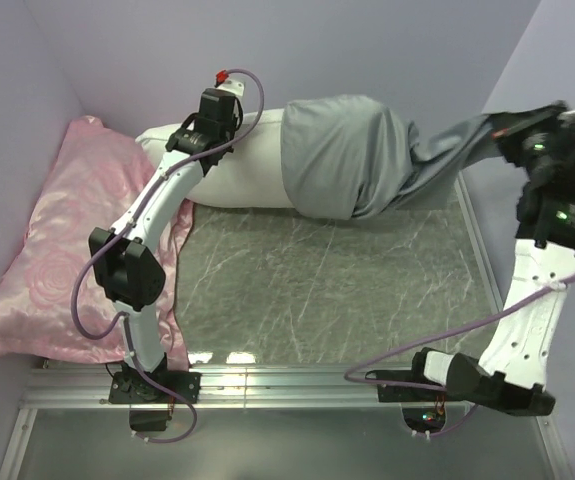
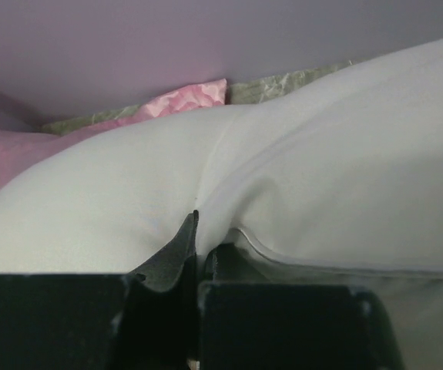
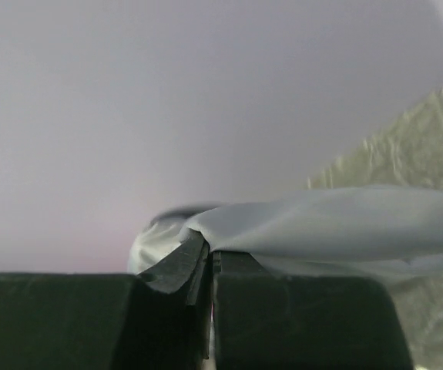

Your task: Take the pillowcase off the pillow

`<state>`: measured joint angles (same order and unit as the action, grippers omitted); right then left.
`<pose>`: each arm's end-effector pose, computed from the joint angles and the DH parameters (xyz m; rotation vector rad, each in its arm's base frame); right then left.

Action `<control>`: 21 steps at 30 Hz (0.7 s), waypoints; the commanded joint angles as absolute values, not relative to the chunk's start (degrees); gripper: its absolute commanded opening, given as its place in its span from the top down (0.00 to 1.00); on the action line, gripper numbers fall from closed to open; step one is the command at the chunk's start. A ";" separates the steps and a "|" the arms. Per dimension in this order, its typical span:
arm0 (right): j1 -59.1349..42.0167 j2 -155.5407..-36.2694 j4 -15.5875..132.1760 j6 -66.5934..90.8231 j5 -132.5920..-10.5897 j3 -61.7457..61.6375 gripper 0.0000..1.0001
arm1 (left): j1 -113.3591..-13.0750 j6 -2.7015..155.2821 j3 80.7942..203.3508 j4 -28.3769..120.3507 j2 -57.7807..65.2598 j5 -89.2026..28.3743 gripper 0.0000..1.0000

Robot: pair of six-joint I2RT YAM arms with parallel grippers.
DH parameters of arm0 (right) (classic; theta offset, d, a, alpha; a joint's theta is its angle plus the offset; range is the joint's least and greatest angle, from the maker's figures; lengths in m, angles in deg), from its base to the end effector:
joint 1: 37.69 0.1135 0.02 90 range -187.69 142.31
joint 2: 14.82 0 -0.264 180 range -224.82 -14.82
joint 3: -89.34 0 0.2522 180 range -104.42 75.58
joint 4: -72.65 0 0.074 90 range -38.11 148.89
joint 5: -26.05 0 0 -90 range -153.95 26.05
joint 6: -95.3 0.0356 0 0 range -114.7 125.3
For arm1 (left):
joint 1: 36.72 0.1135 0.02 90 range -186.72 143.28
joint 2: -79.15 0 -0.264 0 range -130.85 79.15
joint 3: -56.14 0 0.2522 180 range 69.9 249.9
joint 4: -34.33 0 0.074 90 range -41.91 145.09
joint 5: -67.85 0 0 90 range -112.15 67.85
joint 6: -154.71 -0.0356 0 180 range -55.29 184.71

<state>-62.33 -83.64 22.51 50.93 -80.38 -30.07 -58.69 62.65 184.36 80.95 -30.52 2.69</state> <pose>0.1795 -0.0713 0.5554 0.7165 1.4151 0.5110 0.4153 -0.1514 0.3923 0.1580 2.0131 0.2266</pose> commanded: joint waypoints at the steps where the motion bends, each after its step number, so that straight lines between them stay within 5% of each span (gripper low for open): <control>1: -52.57 -84.43 25.49 42.68 -73.11 -25.51 1.00 | -58.86 63.66 187.85 79.29 -28.87 3.51 1.00; 10: -40.42 -93.47 34.27 40.55 -62.37 -0.80 1.00 | -60.53 61.99 189.52 82.19 -31.33 3.16 1.00; 13: -39.09 -98.84 35.33 40.81 -61.49 -0.80 0.76 | -61.06 61.46 191.80 83.33 -34.13 4.21 1.00; 14: -38.92 -99.54 35.60 40.72 -61.31 -0.80 0.58 | -61.15 61.20 192.24 83.51 -34.75 4.65 1.00; 21: -38.48 -91.49 36.31 39.76 -57.28 3.68 0.21 | -61.24 60.40 195.23 83.86 -40.37 7.90 1.00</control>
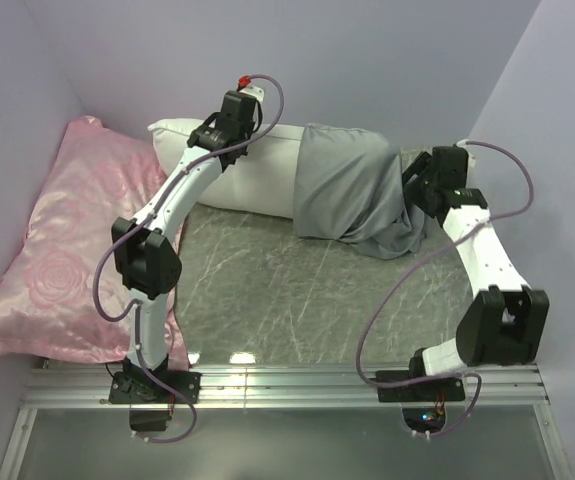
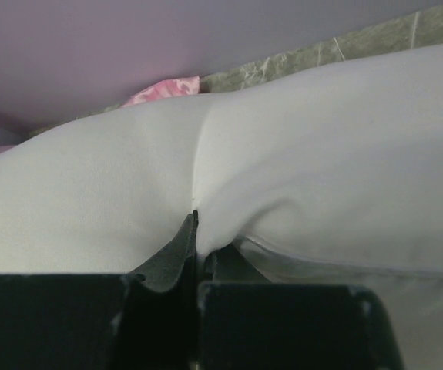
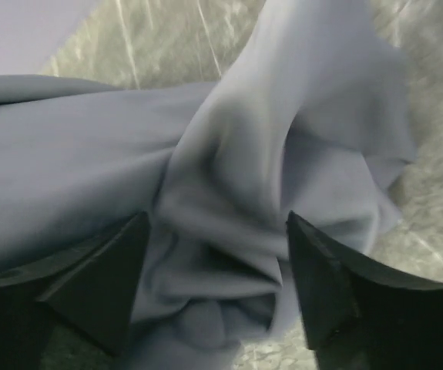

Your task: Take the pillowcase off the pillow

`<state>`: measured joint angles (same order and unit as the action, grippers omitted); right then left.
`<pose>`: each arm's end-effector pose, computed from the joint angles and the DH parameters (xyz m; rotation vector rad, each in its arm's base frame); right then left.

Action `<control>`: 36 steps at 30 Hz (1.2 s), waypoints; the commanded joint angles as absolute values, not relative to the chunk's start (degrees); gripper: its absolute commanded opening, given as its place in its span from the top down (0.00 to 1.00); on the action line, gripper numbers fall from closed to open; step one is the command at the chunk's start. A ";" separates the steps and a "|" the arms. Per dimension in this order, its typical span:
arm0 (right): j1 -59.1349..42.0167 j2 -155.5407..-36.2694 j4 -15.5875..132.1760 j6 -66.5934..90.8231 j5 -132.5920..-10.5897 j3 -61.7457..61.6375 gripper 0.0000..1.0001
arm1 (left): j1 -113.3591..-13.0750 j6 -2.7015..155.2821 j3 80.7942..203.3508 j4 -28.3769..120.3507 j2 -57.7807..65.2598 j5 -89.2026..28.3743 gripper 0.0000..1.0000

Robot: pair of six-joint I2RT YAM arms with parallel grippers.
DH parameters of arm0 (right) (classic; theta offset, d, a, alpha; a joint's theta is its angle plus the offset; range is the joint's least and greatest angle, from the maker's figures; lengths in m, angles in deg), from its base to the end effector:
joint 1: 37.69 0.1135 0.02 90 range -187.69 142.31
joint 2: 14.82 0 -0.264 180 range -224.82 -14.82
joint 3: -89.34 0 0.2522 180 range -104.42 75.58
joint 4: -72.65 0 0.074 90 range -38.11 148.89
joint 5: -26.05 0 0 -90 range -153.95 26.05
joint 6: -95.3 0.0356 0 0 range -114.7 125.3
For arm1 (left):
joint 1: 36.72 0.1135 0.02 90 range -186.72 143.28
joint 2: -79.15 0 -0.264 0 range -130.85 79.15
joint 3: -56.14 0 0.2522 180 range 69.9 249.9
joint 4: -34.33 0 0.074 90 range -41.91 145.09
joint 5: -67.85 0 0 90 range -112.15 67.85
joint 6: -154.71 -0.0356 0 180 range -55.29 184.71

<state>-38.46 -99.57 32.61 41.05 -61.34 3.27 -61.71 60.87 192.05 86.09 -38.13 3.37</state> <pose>0.3334 -0.0061 0.3137 0.7317 2.1388 0.2770 0.4314 -0.1842 0.3707 0.2709 2.0793 0.2565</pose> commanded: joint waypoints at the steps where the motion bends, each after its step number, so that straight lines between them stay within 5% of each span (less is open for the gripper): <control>1: -38.56 -90.16 36.13 39.58 -57.10 4.47 0.16 | -61.24 60.32 195.24 83.60 -40.73 7.91 1.00; 13: -33.57 -77.14 47.27 39.49 -63.77 27.46 0.14 | -61.77 60.67 195.59 80.61 -43.72 7.11 1.00; 27: -23.80 -95.94 64.59 44.06 -54.55 30.93 0.13 | -62.03 60.14 193.57 78.50 -42.93 6.50 1.00; 33: -23.80 -98.76 72.13 45.55 -53.14 31.63 0.25 | -62.03 58.91 192.25 77.36 -41.97 6.94 1.00; 36: -23.80 -98.06 75.66 46.08 -51.30 33.30 0.63 | -61.94 58.73 191.20 76.39 -41.09 6.85 1.00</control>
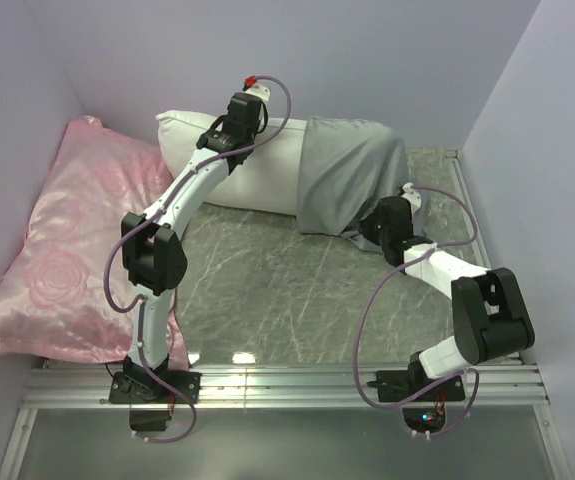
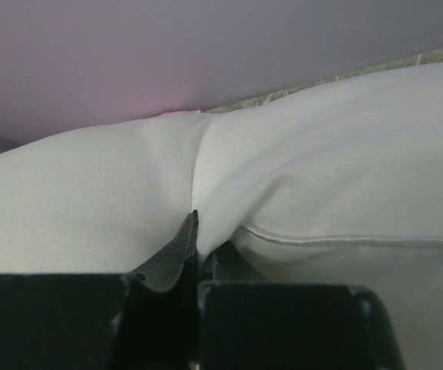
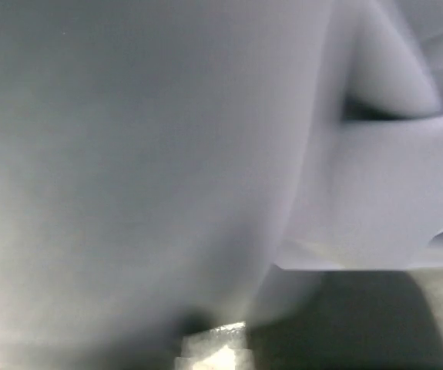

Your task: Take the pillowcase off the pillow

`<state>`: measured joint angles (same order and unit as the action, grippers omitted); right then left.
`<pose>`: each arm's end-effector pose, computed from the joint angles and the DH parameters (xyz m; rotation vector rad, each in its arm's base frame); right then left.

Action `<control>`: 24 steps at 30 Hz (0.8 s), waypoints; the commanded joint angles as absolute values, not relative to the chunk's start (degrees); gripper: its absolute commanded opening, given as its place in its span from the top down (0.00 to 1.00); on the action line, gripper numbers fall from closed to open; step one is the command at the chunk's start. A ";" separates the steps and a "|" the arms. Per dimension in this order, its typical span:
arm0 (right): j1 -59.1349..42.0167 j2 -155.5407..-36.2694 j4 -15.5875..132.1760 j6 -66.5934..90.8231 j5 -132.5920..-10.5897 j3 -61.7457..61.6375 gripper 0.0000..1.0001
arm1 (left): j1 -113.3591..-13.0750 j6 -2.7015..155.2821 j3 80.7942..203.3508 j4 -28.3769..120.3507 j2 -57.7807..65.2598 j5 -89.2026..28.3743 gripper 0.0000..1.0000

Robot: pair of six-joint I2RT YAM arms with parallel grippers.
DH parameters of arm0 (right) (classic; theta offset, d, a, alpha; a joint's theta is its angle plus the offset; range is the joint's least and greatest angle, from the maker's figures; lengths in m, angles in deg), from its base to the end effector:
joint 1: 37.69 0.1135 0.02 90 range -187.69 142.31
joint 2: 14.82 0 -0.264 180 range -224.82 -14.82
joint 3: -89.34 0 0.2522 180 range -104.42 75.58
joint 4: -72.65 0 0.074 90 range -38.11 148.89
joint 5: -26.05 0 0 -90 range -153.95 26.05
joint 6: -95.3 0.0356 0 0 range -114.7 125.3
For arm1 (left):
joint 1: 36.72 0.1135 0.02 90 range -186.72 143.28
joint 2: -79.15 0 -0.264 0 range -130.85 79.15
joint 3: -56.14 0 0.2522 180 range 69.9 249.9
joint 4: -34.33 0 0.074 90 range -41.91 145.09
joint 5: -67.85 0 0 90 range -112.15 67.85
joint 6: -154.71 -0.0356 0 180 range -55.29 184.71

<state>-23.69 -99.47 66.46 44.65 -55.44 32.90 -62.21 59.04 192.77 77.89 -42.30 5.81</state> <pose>0.2999 0.0693 0.1954 0.5633 2.1139 0.3721 0.4530 -0.1975 0.3546 0.2503 1.9999 0.2843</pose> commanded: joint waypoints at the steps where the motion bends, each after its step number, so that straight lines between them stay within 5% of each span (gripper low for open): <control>1: -23.80 -97.88 75.59 46.34 -50.51 33.39 0.88 | -62.03 58.91 190.84 76.04 -40.83 6.85 1.00; 3: -23.80 -96.04 73.14 47.66 -48.76 33.13 1.00 | -62.03 58.56 189.96 75.07 -40.30 7.11 1.00; 13: -32.93 -66.44 50.74 46.53 -45.23 21.55 1.00 | -61.24 58.56 189.70 74.28 -40.03 7.38 1.00; 24: -36.45 -59.56 38.51 42.75 -43.30 -1.29 1.00 | -61.06 57.60 188.73 73.58 -39.33 7.20 1.00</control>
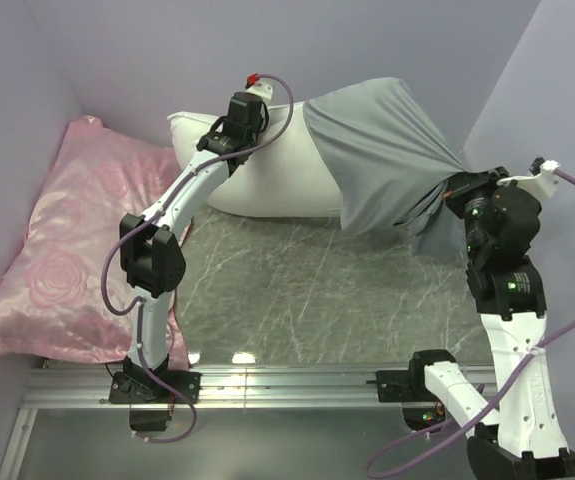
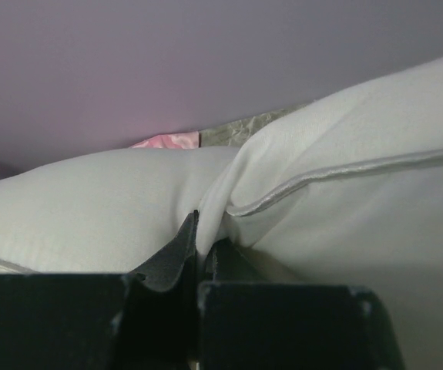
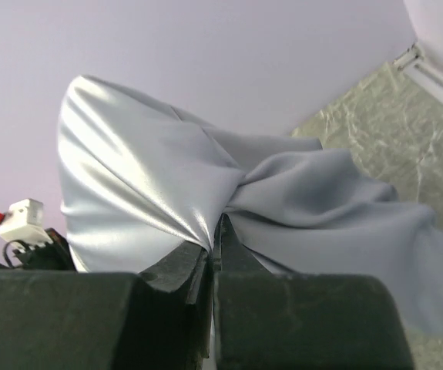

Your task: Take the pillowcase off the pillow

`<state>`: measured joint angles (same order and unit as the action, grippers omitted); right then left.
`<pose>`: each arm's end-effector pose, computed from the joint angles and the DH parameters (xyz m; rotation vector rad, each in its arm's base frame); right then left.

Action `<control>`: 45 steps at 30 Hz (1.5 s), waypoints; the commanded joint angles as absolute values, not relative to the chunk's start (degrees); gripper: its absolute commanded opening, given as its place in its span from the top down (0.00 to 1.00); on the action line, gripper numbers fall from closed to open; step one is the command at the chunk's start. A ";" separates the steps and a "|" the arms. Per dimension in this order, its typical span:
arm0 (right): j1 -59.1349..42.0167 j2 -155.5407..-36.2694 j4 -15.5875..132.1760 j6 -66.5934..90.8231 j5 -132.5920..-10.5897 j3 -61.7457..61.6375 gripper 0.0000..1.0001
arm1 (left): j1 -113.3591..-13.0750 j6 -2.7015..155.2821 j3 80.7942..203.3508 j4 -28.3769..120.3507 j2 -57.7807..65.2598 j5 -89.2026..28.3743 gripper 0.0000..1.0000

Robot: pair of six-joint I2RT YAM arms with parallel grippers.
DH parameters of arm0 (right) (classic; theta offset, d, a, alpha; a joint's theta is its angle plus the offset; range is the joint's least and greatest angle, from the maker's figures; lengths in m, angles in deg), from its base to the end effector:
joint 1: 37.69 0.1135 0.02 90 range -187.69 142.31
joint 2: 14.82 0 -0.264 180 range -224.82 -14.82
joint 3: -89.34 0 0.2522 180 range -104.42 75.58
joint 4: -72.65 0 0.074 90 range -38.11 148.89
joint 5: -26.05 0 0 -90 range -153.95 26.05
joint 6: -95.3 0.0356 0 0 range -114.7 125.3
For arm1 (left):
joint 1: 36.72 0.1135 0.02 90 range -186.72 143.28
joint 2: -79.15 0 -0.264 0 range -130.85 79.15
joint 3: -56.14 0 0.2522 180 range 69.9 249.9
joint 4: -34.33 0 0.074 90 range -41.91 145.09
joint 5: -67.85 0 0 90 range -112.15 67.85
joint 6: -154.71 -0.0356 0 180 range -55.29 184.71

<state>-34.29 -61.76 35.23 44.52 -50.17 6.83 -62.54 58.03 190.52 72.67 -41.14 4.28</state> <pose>0.1536 0.0006 0.4496 0.6721 1.4691 0.3840 0.4519 -0.2010 0.3594 0.2592 1.9377 0.2399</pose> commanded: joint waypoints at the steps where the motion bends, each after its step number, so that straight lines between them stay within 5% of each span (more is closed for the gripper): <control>1: -36.46 -59.73 37.98 42.57 -43.03 -2.63 1.00 | -61.06 57.42 188.47 73.23 -39.24 7.29 1.00; 31: -36.63 -60.71 35.95 34.92 -36.00 -29.62 1.00 | -56.67 61.02 181.44 69.71 -37.93 4.39 1.00; 45: -36.63 -64.39 34.28 34.39 -38.27 -35.78 1.00 | -55.26 64.18 167.83 48.55 -24.49 -6.75 1.00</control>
<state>-36.21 -63.71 29.39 34.29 -38.65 -35.66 -56.42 62.80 170.87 58.13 -30.02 -4.53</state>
